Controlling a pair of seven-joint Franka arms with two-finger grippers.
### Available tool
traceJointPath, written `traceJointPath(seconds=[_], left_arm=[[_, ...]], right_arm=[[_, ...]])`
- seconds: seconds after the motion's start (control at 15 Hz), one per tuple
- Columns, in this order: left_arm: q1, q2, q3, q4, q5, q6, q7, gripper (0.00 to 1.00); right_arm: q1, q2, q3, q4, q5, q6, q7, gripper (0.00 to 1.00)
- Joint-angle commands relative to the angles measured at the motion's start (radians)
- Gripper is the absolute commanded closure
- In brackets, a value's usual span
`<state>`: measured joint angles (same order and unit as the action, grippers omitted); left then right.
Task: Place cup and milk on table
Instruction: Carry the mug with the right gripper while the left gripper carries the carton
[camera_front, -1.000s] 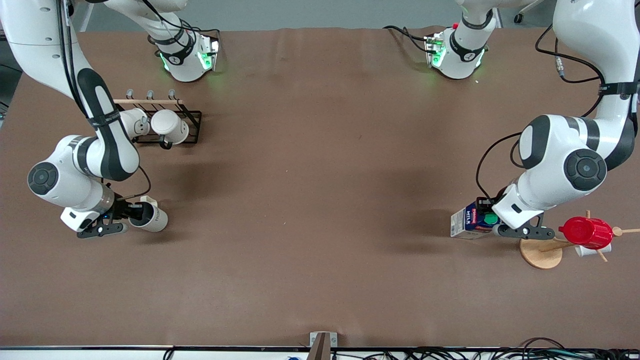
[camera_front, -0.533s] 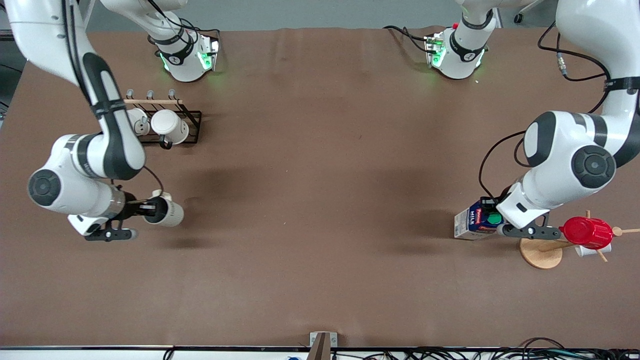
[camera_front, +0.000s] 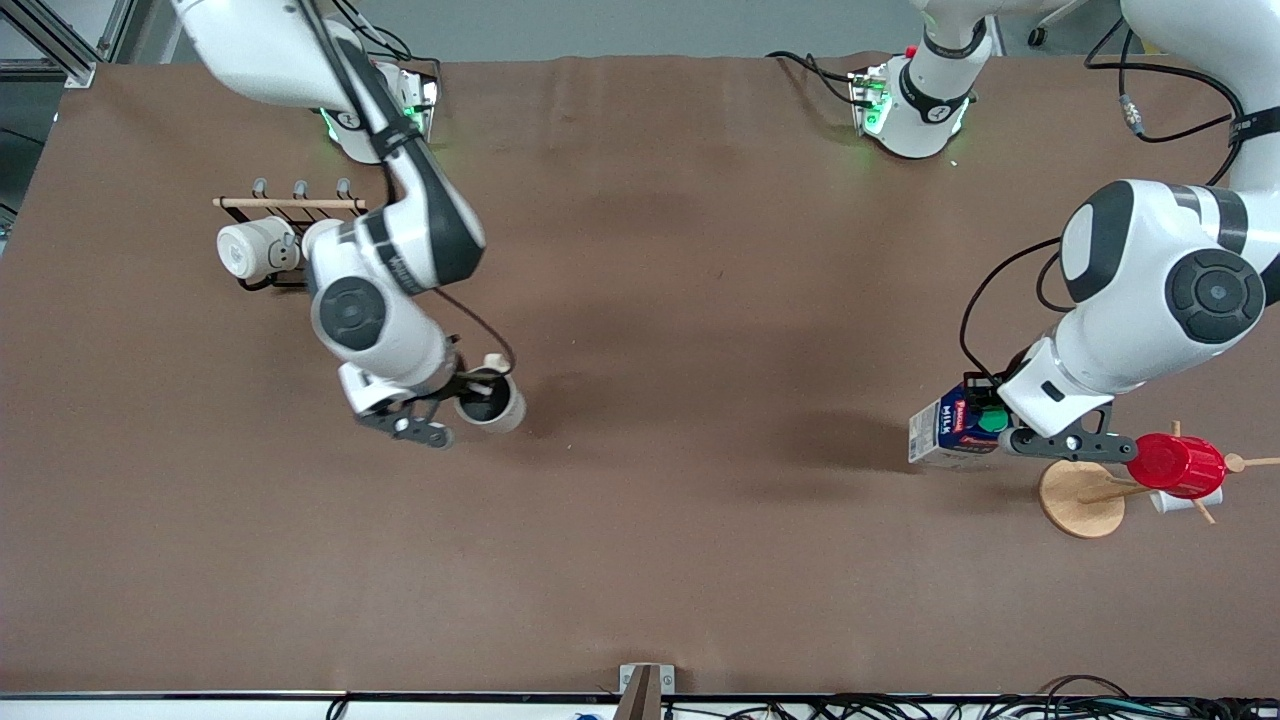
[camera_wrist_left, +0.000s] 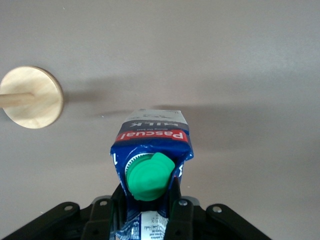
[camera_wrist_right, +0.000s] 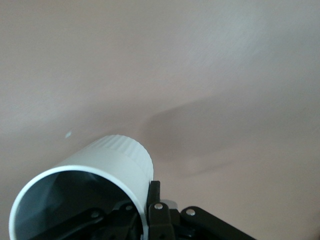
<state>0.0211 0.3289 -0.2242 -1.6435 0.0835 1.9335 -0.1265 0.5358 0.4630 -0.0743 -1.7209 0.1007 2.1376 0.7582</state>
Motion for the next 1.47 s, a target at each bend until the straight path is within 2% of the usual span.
traceJointPath(seconds=[0.0,0.27,0.4,0.73,0.8,0.87,0.93,1.0,1.2,1.4], left_arm=[[-0.001,-0.007,-0.047,0.004,0.004,-0.019,-0.102,0.84],[-0.018,0.004,-0.119,0.004,0.007,-0.018,-0.238,0.84],[-0.052,0.018,-0.124,0.020,0.007,-0.018,-0.300,0.84],[-0.208,0.082,-0.123,0.082,0.012,-0.018,-0.523,0.84],[-0.231,0.097,-0.123,0.093,0.013,-0.018,-0.565,0.84],[-0.245,0.110,-0.123,0.096,0.013,-0.018,-0.597,0.84],[-0.259,0.117,-0.123,0.096,0.013,-0.016,-0.617,0.84],[-0.274,0.121,-0.123,0.096,0.013,-0.015,-0.631,0.85],[-0.309,0.133,-0.123,0.096,0.013,-0.013,-0.668,0.85],[-0.355,0.174,-0.123,0.119,0.013,0.002,-0.729,0.85]], right_arm=[[0.090,0.049,-0.015,0.023,0.013,0.062,0.157,1.00],[0.174,0.118,-0.015,0.023,0.013,0.168,0.225,1.00],[0.190,0.140,-0.015,0.023,0.013,0.202,0.227,0.95],[0.237,0.163,-0.015,0.020,0.013,0.239,0.227,0.94],[0.242,0.163,-0.015,0.020,0.013,0.240,0.227,0.86],[0.240,0.164,-0.015,0.020,0.011,0.240,0.227,0.51],[0.242,0.163,-0.015,0.018,0.011,0.240,0.225,0.04],[0.242,0.163,-0.015,0.018,0.010,0.234,0.224,0.00],[0.227,0.113,-0.025,0.017,0.008,0.182,0.214,0.00],[0.191,-0.056,-0.085,0.017,-0.016,0.023,0.201,0.00]])
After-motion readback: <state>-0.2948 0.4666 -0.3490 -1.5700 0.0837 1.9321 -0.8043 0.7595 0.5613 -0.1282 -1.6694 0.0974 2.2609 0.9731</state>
